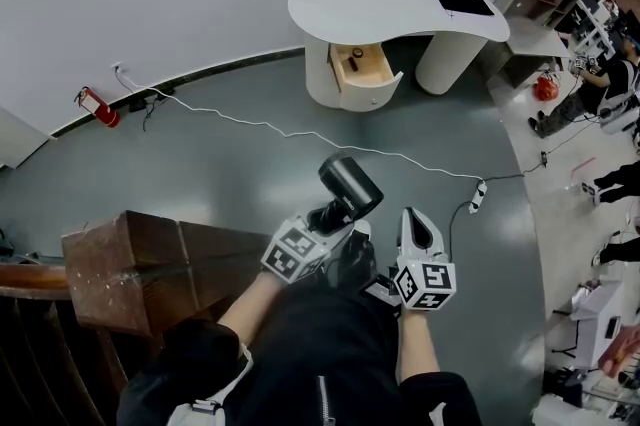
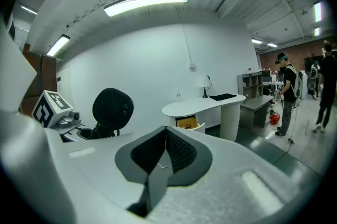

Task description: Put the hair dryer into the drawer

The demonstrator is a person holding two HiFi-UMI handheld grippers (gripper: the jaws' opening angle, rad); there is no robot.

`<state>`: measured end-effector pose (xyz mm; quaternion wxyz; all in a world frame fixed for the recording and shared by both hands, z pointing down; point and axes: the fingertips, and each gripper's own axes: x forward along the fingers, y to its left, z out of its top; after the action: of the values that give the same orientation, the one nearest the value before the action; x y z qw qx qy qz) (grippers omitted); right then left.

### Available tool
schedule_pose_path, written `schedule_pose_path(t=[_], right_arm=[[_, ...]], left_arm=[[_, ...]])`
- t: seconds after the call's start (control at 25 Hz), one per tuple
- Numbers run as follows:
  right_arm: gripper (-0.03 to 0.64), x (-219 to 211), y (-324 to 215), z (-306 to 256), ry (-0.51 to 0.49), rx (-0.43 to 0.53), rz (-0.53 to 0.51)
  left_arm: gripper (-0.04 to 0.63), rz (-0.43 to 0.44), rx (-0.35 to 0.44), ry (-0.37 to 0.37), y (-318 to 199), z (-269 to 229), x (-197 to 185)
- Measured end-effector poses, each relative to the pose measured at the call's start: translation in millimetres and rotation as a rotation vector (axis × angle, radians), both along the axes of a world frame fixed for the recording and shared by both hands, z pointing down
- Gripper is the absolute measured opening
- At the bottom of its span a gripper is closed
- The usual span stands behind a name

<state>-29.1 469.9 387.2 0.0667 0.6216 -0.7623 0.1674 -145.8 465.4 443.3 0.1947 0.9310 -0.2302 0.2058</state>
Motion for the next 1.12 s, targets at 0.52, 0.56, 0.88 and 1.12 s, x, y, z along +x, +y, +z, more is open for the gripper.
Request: schedule_pose_path(t=[0.52, 0.56, 0.88, 1.12], right_arm=[[0.005, 0.7, 1.8, 4.5, -0.022, -0.019, 0.010], [0.005, 1.0, 1.4, 4.6, -0.023, -0.020, 0.011], [0.005, -2.3, 0.8, 6.6, -0.019, -0.026, 0.002], [0.005, -5.0, -0.7, 5.4, -0.019, -0.023, -0.001]], left_arm=[[0.187, 0.014, -0.011, -0.011, 2.5, 5.4, 2.4], [0.187, 0.014, -0.011, -0.011, 2.3, 5.7, 2.8], [0.187, 0.018, -0.012, -0.023, 3.1, 9.6, 1.6], [0.187, 0.009, -0.007, -0.020, 1.3, 8.8, -0.6]])
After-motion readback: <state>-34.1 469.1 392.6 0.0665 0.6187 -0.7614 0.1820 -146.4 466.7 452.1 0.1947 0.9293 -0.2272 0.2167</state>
